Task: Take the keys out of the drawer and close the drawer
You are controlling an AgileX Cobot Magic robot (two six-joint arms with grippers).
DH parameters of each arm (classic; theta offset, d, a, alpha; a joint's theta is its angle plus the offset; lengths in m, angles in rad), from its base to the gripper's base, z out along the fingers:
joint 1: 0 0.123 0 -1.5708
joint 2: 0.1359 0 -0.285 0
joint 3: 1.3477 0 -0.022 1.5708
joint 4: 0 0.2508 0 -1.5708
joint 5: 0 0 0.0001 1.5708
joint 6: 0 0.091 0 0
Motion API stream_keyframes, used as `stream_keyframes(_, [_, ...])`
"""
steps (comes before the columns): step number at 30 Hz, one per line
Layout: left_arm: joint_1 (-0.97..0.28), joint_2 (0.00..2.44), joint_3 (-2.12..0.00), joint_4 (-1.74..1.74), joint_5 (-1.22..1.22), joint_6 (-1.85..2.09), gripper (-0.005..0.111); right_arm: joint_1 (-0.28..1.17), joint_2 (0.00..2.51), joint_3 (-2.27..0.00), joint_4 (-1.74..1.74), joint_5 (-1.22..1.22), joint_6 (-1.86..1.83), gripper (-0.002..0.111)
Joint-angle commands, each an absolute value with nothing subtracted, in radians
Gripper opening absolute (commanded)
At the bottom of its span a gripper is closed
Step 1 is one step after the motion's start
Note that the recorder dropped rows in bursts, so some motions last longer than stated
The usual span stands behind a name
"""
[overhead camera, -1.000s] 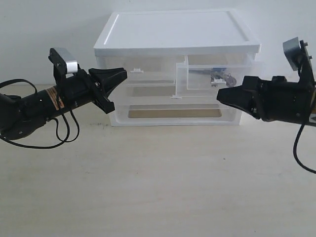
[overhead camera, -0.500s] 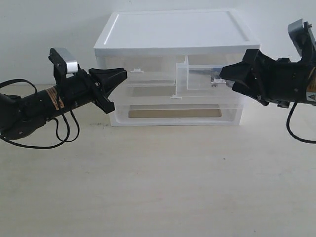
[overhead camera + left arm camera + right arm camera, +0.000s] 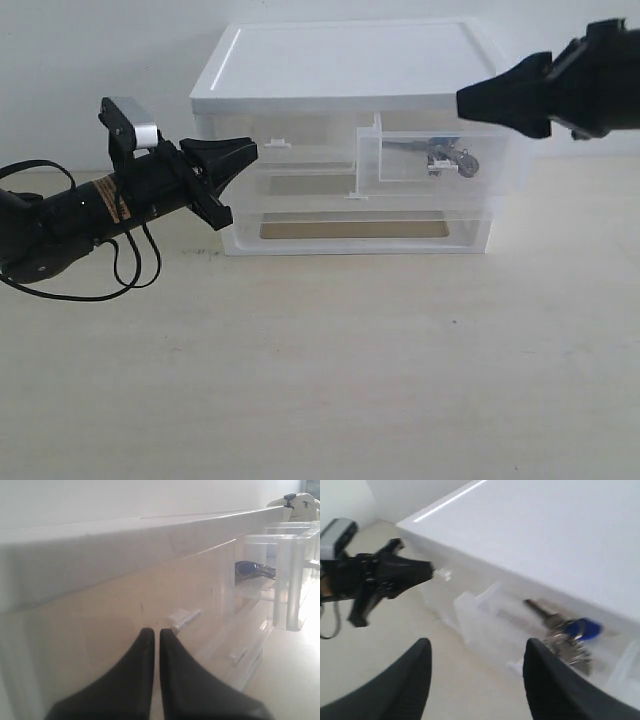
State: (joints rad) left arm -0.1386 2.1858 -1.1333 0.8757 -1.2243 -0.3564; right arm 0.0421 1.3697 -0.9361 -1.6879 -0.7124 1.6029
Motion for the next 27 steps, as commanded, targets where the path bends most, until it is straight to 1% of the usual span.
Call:
stream_keyframes(1, [-0.14,2.188,-1.14,0.849,-1.202,-0.366,0.004,0.103,1.349,-0.989,-1.744,-0.508,1.434,0.05])
stream_keyframes(3, [-0.14,2.188,-1.14,0.849,-1.2,-0.366,0.004,0.147,1.352,-0.989,-1.744,-0.447,1.333,0.05])
stream_keyframes(6, [-0.14,2.188,-1.14,0.849,-1.2,-0.366,0.004,0.216,1.358,-0.989,-1.744,-0.246,1.253,0.05])
stream_keyframes(11, [-0.14,2.188,-1.14,0.849,-1.198,-0.366,0.004,0.379,1.41,-0.989,-1.721,0.374,1.093,0.05])
stream_keyframes(13, [-0.14,2.188,-1.14,0.849,-1.198,-0.366,0.004,0.419,1.443,-1.011,-1.583,0.54,1.005,0.05])
stream_keyframes(15, [-0.14,2.188,-1.14,0.849,-1.198,-0.366,0.004,0.421,1.479,-1.065,-1.391,0.608,0.884,0.05])
stream_keyframes(17, [-0.14,2.188,-1.14,0.849,-1.198,-0.366,0.004,0.419,1.51,-1.134,-1.145,0.619,0.702,0.05])
stream_keyframes(19, [-0.14,2.188,-1.14,0.849,-1.196,-0.366,0.004,0.419,1.53,-1.218,-0.871,0.65,0.428,0.05])
stream_keyframes(21, [-0.14,2.188,-1.14,0.849,-1.196,-0.366,0.004,0.419,1.536,-1.295,-0.676,0.68,0.232,0.05])
stream_keyframes(23, [-0.14,2.188,-1.14,0.849,-1.196,-0.366,0.004,0.419,1.536,-1.349,-0.512,0.703,0.049,0.05])
stream_keyframes(27, [-0.14,2.188,-1.14,0.849,-1.196,-0.366,0.004,0.419,1.548,-1.425,-0.247,0.834,-0.451,0.05])
